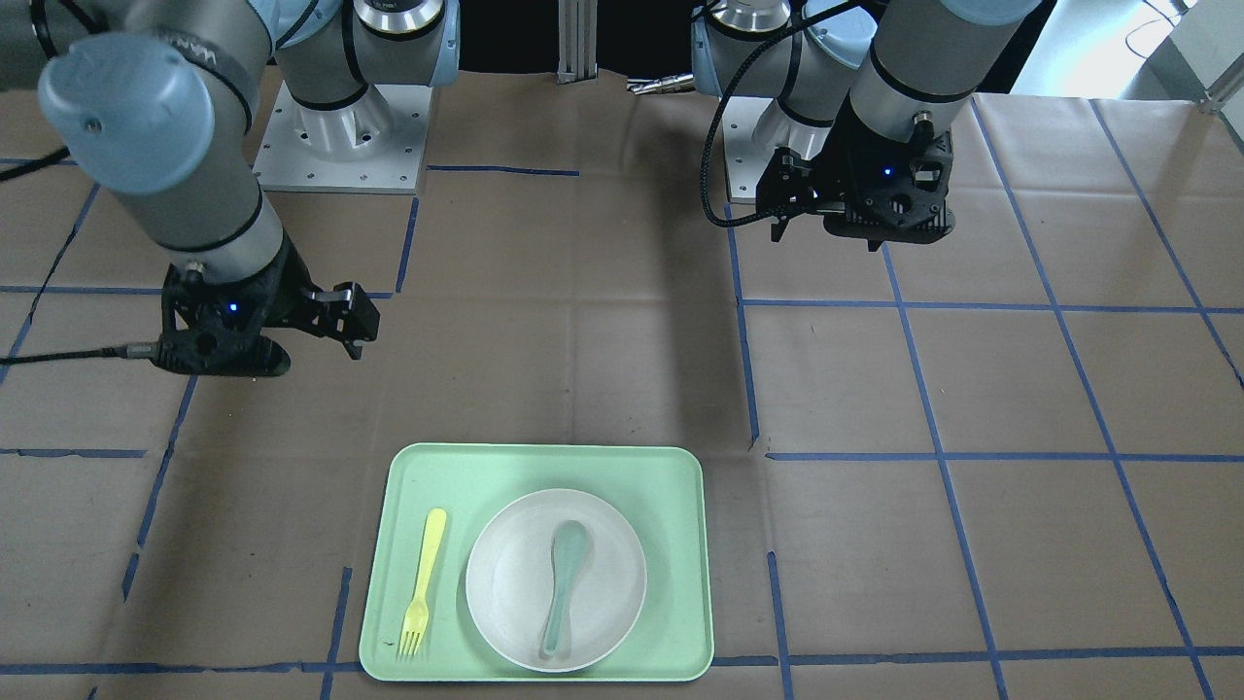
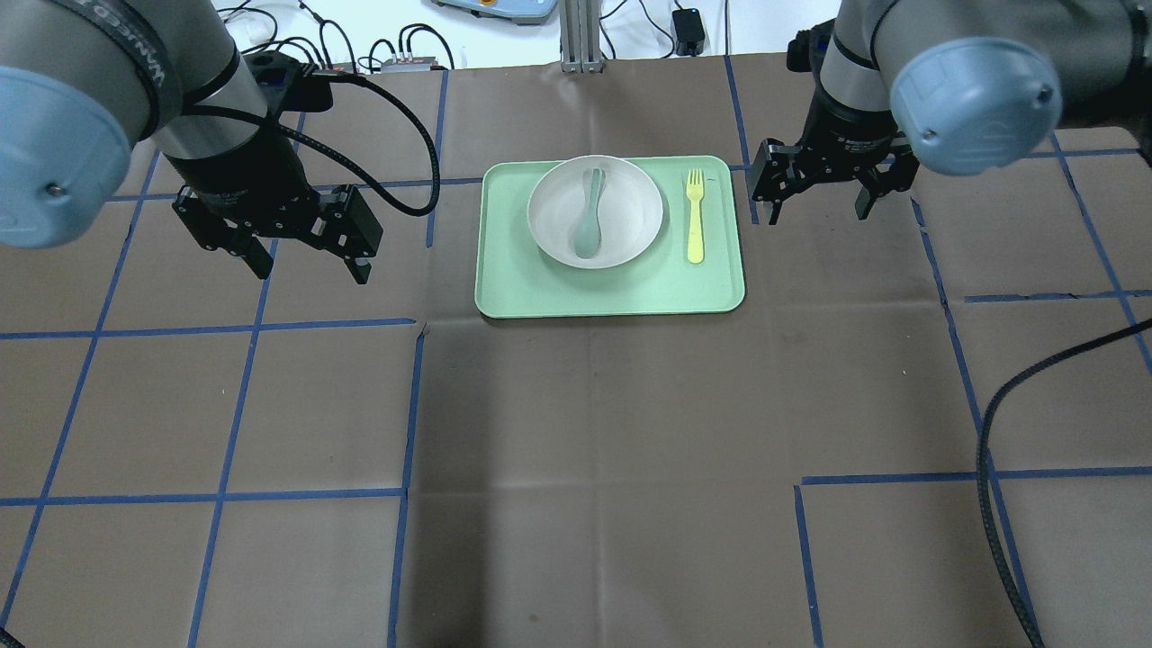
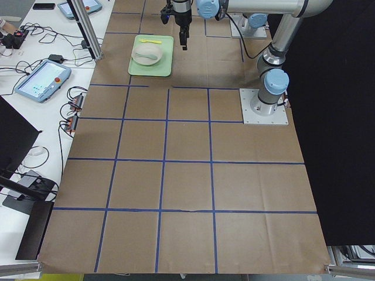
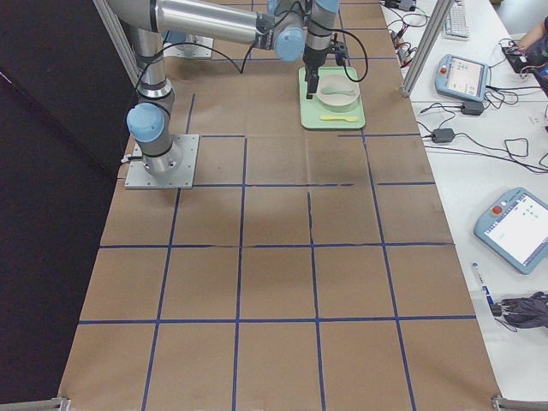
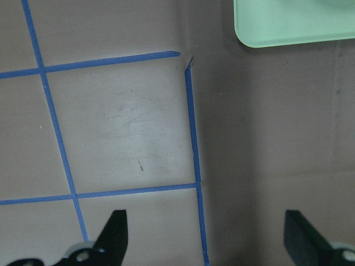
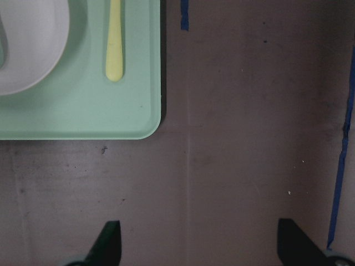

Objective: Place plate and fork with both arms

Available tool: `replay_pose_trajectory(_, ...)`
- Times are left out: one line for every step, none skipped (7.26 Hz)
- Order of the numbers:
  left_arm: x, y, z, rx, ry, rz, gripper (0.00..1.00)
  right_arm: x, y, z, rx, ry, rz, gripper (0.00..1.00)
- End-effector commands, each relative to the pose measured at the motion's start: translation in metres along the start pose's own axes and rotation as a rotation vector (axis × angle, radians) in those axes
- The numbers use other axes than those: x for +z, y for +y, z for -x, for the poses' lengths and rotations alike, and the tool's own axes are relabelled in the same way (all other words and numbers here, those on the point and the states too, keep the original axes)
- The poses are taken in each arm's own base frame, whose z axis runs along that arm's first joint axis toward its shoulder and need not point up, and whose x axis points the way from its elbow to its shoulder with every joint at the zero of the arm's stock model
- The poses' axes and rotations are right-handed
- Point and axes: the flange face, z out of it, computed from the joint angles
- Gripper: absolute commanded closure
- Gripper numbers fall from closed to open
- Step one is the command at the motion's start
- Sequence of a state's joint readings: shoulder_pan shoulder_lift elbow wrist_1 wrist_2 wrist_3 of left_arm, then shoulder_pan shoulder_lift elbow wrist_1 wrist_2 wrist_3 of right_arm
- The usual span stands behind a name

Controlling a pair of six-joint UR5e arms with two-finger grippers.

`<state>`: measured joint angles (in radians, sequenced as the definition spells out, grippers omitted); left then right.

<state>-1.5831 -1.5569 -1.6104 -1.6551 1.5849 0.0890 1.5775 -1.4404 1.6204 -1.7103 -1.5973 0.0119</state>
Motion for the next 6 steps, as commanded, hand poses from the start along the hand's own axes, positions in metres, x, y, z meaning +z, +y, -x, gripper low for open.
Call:
replay_pose_trajectory(0.000,0.000,0.000,0.000,0.000,0.000,0.00,-0.044,0.034,-0.012,0.022,-0.003,0.006,0.00)
replay_pose_trajectory(0.000,0.000,0.000,0.000,0.000,0.000,0.00,-0.056,0.033,-0.018,0.032,-0.003,0.048,0.00)
replay_pose_trajectory(0.000,0.000,0.000,0.000,0.000,0.000,0.00,-0.057,0.033,-0.021,0.036,-0.010,0.051,0.00)
replay_pose_trajectory(0.000,0.000,0.000,0.000,0.000,0.000,0.00,-0.059,0.032,-0.016,0.031,-0.014,0.036,0.00)
replay_pose_trajectory(0.000,0.000,0.000,0.000,0.000,0.000,0.00,-0.065,0.032,-0.017,0.033,-0.014,0.023,0.00)
replay_pose_trajectory(0.000,0.000,0.000,0.000,0.000,0.000,0.00,-0.067,0.033,-0.016,0.033,-0.014,0.017,0.00)
